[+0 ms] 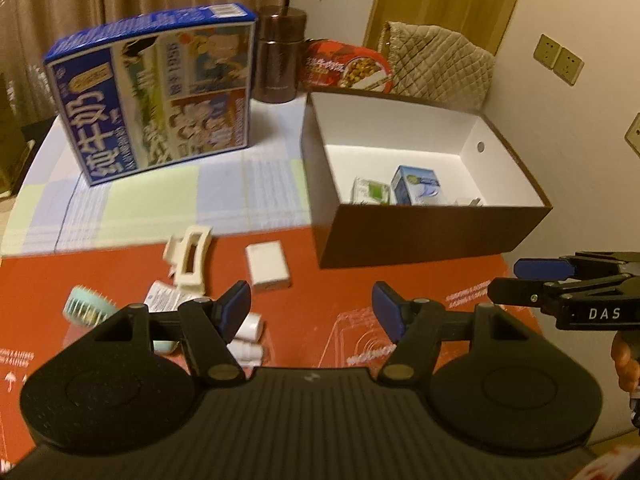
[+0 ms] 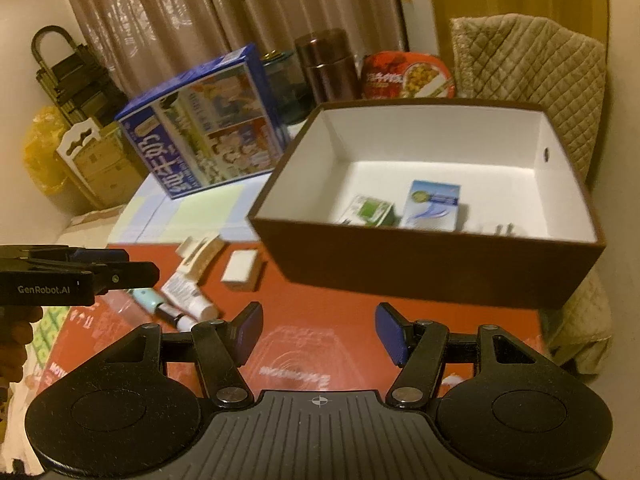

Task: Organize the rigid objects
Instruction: 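Withdraw both grippers from the cardboard box back over the items on the mat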

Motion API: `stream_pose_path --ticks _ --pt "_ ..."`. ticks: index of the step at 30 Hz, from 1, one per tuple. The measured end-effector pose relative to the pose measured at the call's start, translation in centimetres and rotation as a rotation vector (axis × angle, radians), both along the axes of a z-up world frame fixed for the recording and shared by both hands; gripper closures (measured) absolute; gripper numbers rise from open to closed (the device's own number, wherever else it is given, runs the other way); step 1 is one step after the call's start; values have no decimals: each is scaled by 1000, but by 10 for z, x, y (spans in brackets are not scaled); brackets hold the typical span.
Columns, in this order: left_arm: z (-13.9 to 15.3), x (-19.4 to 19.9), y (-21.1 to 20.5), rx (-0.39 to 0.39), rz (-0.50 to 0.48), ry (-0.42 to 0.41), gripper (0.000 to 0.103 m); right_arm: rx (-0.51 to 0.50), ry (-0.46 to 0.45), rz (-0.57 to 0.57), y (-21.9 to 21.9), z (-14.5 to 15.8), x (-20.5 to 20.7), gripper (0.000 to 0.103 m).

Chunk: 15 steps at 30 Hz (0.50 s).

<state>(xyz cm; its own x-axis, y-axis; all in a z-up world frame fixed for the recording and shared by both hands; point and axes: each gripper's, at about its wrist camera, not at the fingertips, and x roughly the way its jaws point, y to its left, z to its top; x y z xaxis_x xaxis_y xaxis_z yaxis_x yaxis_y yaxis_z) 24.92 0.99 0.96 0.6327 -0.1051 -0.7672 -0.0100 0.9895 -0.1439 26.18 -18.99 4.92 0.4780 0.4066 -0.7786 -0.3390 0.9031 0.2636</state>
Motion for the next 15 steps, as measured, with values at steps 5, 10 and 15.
stream_pose_path --ticks 5,10,15 --pt "-3 -16 13 -10 28 10 39 23 26 26 16 -6 -9 44" --pt "-7 -32 24 -15 60 14 39 37 48 57 33 -13 -17 44" --pt "-15 -47 39 -13 107 41 39 47 73 94 52 -21 -23 44"
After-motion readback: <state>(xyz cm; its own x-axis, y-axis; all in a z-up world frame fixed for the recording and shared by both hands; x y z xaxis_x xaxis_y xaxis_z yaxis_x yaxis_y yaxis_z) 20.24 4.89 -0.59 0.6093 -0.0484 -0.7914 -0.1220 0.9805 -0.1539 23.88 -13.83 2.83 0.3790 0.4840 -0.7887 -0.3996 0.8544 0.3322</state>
